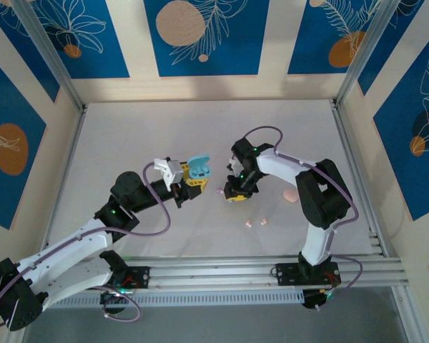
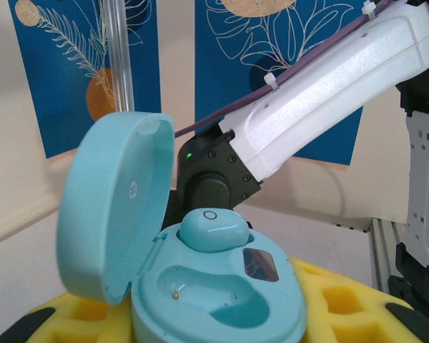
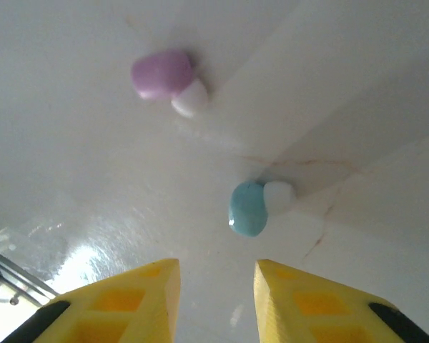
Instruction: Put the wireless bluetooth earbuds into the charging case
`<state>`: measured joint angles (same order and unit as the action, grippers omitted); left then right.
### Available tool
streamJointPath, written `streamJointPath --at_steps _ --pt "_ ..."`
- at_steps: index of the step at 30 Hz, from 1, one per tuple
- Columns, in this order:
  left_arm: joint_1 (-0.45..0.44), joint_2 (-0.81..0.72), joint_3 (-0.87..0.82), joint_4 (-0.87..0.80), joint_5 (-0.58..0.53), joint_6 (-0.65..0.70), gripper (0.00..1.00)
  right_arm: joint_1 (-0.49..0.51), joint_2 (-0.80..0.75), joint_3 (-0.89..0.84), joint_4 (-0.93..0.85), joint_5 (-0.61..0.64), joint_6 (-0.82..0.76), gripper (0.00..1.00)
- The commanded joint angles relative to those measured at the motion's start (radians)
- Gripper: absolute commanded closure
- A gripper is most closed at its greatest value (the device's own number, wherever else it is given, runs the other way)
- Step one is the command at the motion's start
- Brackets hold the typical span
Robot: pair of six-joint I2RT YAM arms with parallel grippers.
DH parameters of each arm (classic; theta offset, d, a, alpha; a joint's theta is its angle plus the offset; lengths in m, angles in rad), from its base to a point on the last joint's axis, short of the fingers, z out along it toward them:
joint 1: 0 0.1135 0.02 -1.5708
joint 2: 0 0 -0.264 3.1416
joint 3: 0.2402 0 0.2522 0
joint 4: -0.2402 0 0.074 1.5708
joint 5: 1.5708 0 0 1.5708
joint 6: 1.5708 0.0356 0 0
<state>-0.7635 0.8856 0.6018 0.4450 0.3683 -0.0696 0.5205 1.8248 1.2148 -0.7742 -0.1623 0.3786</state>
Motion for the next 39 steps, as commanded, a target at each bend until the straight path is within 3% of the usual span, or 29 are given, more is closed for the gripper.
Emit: streamJointPath --at_steps 1,11,25,35,39 --pt "-0.010 0.000 -0.005 0.025 0.003 -0.004 0.67 -0.023 0.034 0.070 0.026 0.008 0.000 0.65" --pt "-0.008 -0.018 -0.010 0.003 0.003 -0.004 0.67 -0.004 0.186 0.163 -0.019 -0.008 -0.050 0.63" --pt "-0.008 -0.008 -0.008 0.007 0.007 0.001 0.67 0.004 0.072 -0.011 -0.039 -0.088 -0.047 0.66" --pt "-0.008 -0.003 -0.005 0.012 0.008 -0.009 0.67 0.050 0.055 -0.022 -0.045 -0.202 -0.045 0.68" --pt "-0.009 0.001 -0.001 0.011 0.007 -0.009 0.67 0.075 0.048 -0.017 -0.062 -0.191 -0.034 0.68"
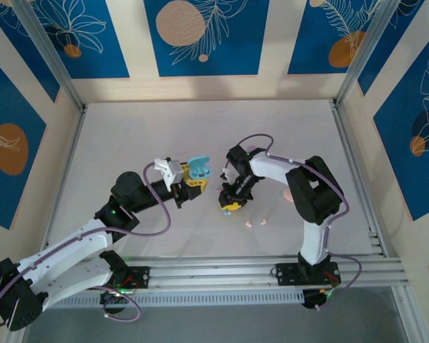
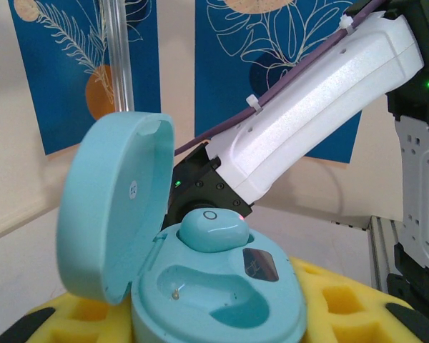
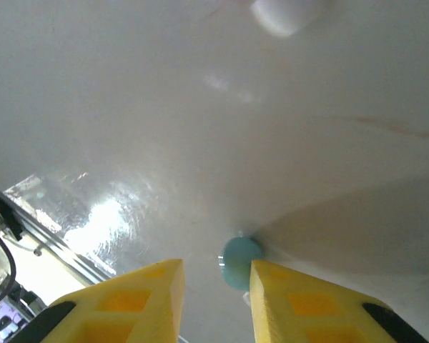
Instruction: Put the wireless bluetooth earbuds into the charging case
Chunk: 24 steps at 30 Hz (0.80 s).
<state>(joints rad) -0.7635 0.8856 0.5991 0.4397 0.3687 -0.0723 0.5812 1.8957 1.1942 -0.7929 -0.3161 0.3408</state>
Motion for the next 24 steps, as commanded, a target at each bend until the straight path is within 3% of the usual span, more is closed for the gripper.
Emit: streamJointPath --at_steps 1,13,24 --pt "-0.009 0.001 0.002 0.016 0.008 -0.006 0.67 0.018 -0.031 0.003 -0.044 -0.027 0.008 0.68" --pt "-0.009 -0.002 0.005 0.014 0.000 -0.005 0.67 0.049 -0.070 0.062 -0.089 0.191 0.001 0.66" --pt "-0.008 -0.017 0.003 0.004 -0.005 0.002 0.67 0.121 0.016 0.143 -0.111 0.239 -0.116 0.60"
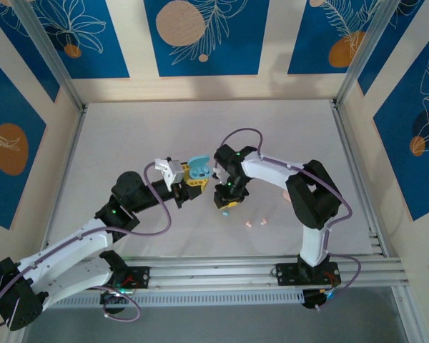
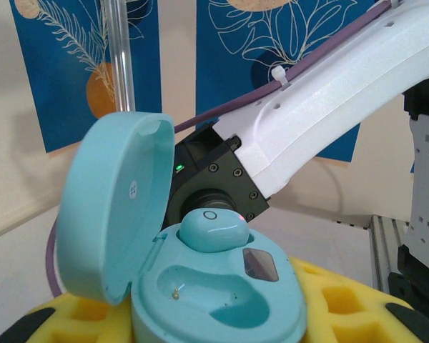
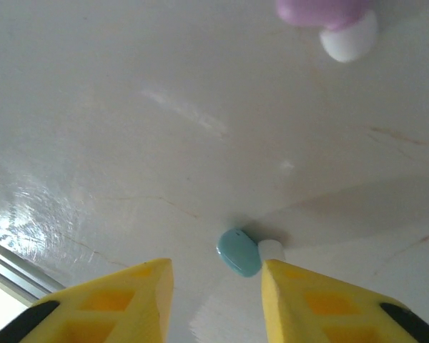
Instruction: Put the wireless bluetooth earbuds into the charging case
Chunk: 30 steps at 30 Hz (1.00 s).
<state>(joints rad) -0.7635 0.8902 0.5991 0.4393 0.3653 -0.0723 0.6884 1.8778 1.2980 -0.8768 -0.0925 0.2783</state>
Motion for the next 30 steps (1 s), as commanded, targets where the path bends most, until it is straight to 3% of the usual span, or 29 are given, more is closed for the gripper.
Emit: streamJointPath --at_steps 1,12,30 --pt "-0.009 -0.024 0.003 0.003 -0.003 0.001 0.67 0.016 0.045 0.048 -0.025 0.017 -0.061 0.59" --pt "-0.008 -0.039 -0.001 -0.008 -0.012 0.002 0.67 0.017 0.124 0.067 -0.050 -0.029 -0.091 0.58" --pt "-0.009 -0.040 -0.007 -0.004 -0.014 -0.004 0.67 0.018 0.068 0.020 -0.092 0.002 0.006 0.62"
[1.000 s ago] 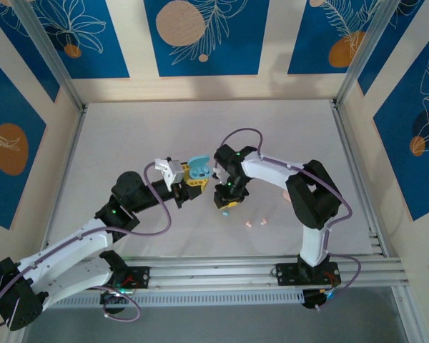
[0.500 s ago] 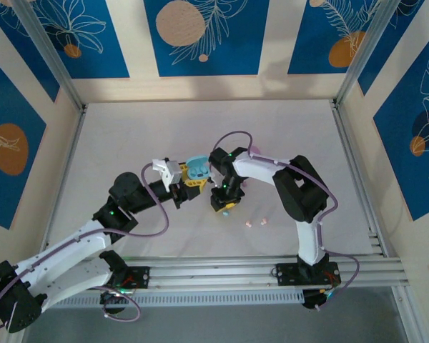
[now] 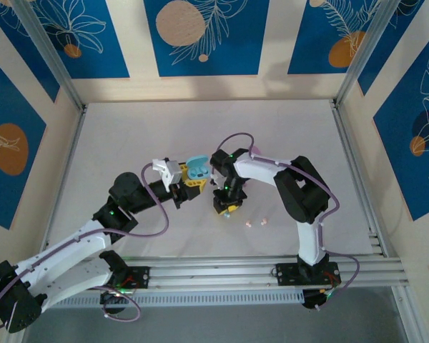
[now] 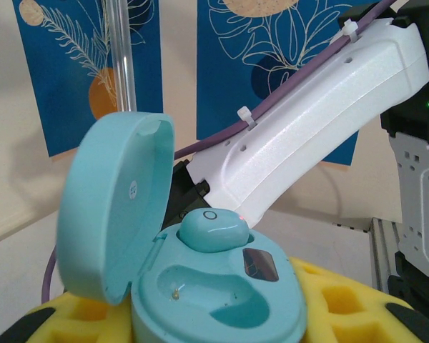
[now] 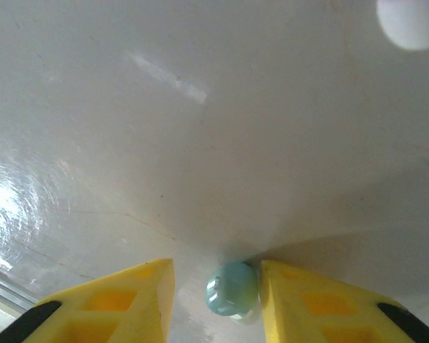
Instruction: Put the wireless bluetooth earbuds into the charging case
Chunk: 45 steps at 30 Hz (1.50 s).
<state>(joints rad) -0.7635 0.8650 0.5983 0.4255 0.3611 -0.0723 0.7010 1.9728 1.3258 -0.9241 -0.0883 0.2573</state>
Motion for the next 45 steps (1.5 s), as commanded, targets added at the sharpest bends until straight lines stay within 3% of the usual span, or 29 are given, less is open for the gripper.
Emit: streamJointPath --at_steps 1,14,29,33,38,40,45 --pt "-0.010 -0.015 -0.006 0.010 -0.009 -0.004 0.67 0.006 -0.027 -0.008 -0.048 0.003 0.030 0.62" --pt "-0.008 -0.016 -0.013 0.013 -0.010 -0.013 0.67 0.006 0.013 0.016 -0.053 0.041 0.118 0.66" --pt "-0.009 -0.011 -0.013 0.020 -0.009 -0.017 0.67 0.011 0.013 0.021 -0.031 0.013 0.185 0.78" --pt "-0.009 -0.012 -0.017 0.019 -0.014 -0.011 0.67 -0.033 -0.116 -0.041 0.076 -0.144 0.173 0.80" --pt "-0.008 -0.011 -0.024 0.022 -0.025 0.003 0.68 -0.141 -0.308 -0.145 0.243 -0.512 0.198 0.79" --pt "-0.009 -0.011 -0.026 0.024 -0.031 0.009 0.68 -0.191 -0.373 -0.183 0.319 -0.714 0.220 0.79" --pt "-0.008 -0.008 -0.031 0.025 -0.043 0.028 0.68 -0.281 -0.537 -0.257 0.545 -1.002 0.355 0.79"
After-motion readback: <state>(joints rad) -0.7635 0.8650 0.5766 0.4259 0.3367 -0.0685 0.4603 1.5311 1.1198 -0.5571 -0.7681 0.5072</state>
